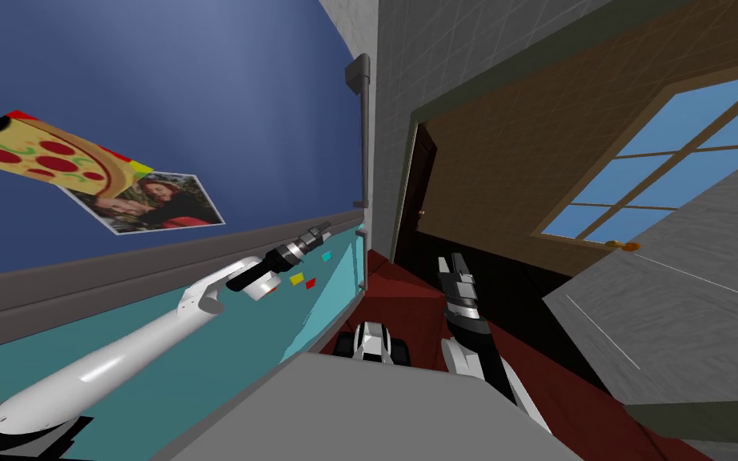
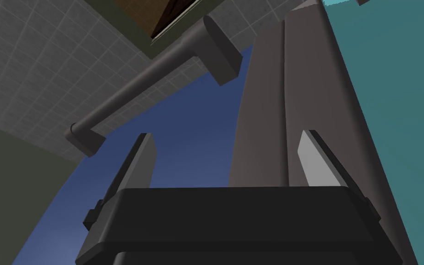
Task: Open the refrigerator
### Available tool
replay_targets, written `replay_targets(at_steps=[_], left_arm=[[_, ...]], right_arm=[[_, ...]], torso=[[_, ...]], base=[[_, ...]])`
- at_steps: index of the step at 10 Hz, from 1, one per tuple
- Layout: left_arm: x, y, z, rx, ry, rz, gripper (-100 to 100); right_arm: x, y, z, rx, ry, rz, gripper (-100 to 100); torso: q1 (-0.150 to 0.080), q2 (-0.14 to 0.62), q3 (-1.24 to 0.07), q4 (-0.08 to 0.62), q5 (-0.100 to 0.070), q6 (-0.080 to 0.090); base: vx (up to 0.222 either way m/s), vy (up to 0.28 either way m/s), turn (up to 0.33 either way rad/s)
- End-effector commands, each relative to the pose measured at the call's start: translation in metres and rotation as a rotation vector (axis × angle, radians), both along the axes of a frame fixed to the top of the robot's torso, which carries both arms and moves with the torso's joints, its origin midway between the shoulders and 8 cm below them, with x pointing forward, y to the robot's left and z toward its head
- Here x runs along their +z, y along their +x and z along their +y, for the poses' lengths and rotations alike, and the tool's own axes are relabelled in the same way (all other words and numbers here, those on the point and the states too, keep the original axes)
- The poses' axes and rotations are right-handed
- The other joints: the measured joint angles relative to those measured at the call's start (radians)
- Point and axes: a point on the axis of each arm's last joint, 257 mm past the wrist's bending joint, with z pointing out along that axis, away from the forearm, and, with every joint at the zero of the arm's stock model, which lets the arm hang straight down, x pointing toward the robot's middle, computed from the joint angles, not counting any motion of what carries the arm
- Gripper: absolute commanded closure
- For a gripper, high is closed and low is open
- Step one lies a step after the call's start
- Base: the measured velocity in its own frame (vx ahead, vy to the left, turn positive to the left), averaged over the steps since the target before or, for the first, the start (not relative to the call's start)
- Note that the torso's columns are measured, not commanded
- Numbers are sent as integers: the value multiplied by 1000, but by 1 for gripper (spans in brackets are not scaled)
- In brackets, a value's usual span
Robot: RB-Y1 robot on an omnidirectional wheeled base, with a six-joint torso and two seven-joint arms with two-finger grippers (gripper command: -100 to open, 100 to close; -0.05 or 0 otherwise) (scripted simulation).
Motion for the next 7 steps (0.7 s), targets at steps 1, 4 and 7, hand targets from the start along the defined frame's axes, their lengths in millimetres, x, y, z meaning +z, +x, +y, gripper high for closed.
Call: replay_targets(at_steps=[1, 4, 7], left_arm=[[1, 17, 19, 46, 47, 28, -100], [8, 34, 39, 98, 92, 60, -100], [18, 48, 60, 156, 135, 82, -100]], right_arm=[[0, 0, 0, 0, 0, 0, 0], [0, 0, 0, 0, 0, 0, 0], [0, 0, 0, 0, 0, 0, 0]], torso=[[2, 2, 2, 0, 1, -1], [1, 4, 3, 1, 0, -3], [2, 11, 7, 3, 0, -4]], base=[[14, -83, -45], [24, -108, -72], [23, -115, -78]])
